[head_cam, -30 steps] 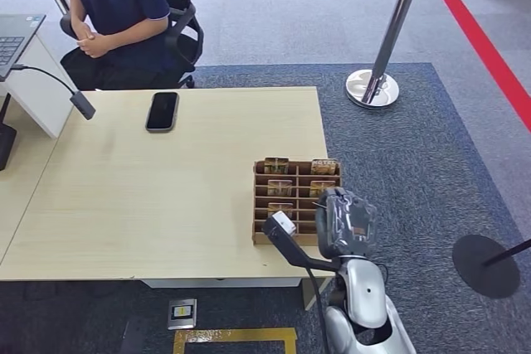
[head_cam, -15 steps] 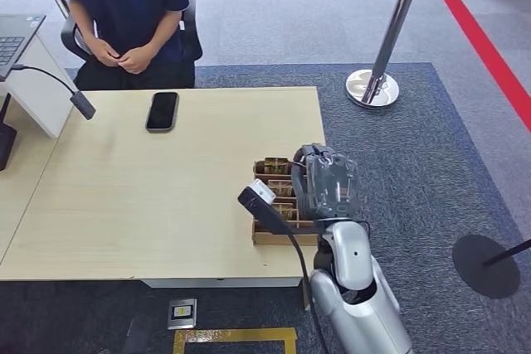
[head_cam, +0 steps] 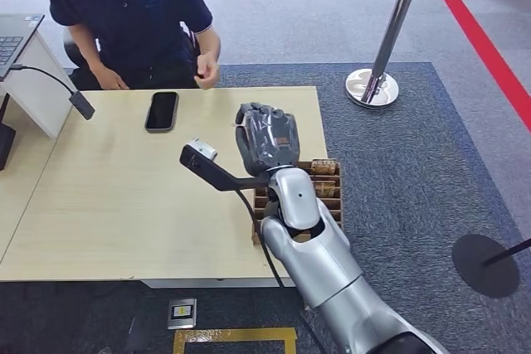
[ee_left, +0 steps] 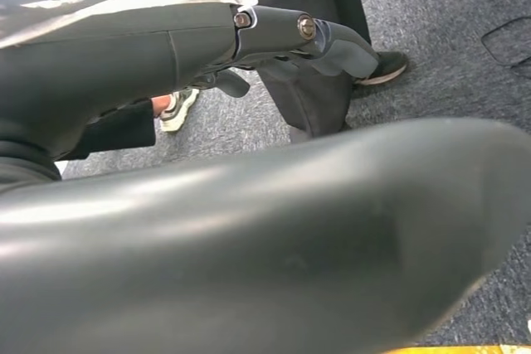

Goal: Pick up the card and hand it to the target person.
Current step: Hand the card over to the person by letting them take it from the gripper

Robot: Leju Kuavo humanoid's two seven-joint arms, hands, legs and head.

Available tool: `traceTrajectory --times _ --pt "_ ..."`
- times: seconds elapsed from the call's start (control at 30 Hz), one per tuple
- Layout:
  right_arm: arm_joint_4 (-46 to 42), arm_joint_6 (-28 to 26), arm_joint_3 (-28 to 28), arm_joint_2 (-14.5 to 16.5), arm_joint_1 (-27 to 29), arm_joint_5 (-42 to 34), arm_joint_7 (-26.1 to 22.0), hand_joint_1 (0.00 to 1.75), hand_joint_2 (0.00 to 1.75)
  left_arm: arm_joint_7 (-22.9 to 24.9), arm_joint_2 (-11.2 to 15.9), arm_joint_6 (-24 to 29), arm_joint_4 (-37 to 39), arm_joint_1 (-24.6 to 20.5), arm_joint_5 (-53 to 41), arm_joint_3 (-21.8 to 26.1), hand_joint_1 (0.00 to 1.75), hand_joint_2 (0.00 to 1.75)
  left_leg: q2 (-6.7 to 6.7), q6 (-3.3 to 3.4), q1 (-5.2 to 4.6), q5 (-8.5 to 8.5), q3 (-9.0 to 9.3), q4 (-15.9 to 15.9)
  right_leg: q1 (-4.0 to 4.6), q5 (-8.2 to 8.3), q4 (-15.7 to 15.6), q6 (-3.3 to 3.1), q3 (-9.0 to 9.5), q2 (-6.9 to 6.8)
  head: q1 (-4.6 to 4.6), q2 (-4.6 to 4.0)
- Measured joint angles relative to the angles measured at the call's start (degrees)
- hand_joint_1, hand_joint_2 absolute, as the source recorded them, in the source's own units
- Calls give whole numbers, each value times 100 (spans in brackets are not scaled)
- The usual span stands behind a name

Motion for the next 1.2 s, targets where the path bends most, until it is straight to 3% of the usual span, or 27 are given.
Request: traceTrajectory --times 0.53,0.6,0.67,0.73,0.87,1.2 --pt "1011 -66 391 207 -591 -589 65 134 175 3 5 51 0 -3 147 3 0 0 0 0 0 0 -2 0 0 0 -1 0 -1 0 -1 0" --pt "1069 -81 464 209 -626 -634 87 100 175 3 5 58 0 -3 148 3 0 0 0 0 0 0 -2 0 0 0 -1 0 -1 0 -1 0" --pt "1132 -82 547 211 -651 -663 128 35 175 2 5 63 0 -3 153 3 0 0 0 0 0 0 -2 0 0 0 -1 0 -1 0 0 0" --pt "1210 -65 667 213 -670 -712 198 1 175 1 5 69 0 -3 167 3 0 0 0 0 0 0 -2 0 0 0 -2 0 -1 0 0 0" --pt "1393 29 955 214 -709 -872 314 0 0 1 5 72 1 -3 197 3 0 0 0 0 0 0 -3 0 0 0 -2 0 -2 0 -1 0" --pt "1655 -184 1306 213 -713 -927 492 0 0 1 5 72 2 -2 199 3 0 0 0 0 0 0 -2 0 0 0 -2 0 -3 0 0 0"
